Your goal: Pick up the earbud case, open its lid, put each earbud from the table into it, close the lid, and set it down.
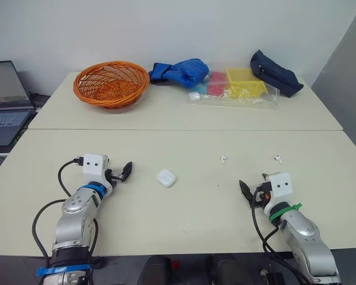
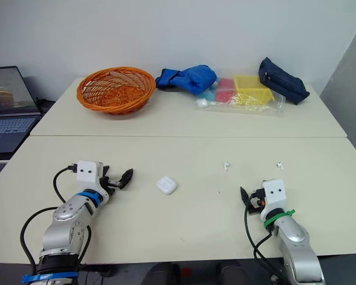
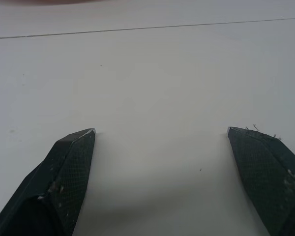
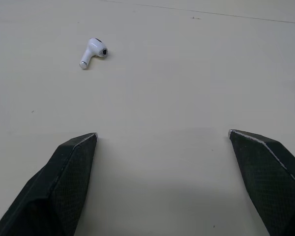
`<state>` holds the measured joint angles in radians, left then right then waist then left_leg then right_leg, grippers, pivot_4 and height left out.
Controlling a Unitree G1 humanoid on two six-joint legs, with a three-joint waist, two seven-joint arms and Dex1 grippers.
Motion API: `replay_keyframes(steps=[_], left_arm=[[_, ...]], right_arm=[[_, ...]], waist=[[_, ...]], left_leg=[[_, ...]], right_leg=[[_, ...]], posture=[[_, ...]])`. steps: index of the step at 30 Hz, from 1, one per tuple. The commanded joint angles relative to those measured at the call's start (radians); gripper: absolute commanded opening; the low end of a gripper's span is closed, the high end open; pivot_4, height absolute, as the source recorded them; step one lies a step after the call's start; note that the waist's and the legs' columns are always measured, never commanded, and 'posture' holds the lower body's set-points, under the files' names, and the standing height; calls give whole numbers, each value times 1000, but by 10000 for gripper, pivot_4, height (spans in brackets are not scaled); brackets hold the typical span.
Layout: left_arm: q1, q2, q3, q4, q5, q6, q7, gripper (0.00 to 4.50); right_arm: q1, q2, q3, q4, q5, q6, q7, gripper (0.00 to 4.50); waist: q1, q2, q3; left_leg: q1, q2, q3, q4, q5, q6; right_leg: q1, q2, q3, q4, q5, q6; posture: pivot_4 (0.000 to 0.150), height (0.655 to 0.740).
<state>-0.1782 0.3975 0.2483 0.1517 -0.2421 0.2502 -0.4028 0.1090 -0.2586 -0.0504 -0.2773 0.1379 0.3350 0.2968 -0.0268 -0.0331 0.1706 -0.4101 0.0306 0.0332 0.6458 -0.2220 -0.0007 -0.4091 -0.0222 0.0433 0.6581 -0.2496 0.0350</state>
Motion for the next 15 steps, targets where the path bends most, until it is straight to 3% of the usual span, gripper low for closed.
replay_keyframes(steps=[1, 15], left_arm=[[-17, 10, -10, 8, 14, -5, 5, 44815], [-38, 40, -19, -23, -1, 10, -60, 44815]], right_arm=[[-1, -4, -6, -38, 1, -14, -3, 45000], [-7, -8, -10, -38, 2, -14, -2, 45000]], waist=[[0, 0, 0], [0, 0, 0]], left_leg=[[0, 0, 0, 0, 0, 0], [0, 1, 0, 0, 0, 0]], right_leg=[[0, 0, 0, 0, 0, 0], [0, 0, 0, 0, 0, 0]], posture=[[1500, 7400], [1500, 7400]])
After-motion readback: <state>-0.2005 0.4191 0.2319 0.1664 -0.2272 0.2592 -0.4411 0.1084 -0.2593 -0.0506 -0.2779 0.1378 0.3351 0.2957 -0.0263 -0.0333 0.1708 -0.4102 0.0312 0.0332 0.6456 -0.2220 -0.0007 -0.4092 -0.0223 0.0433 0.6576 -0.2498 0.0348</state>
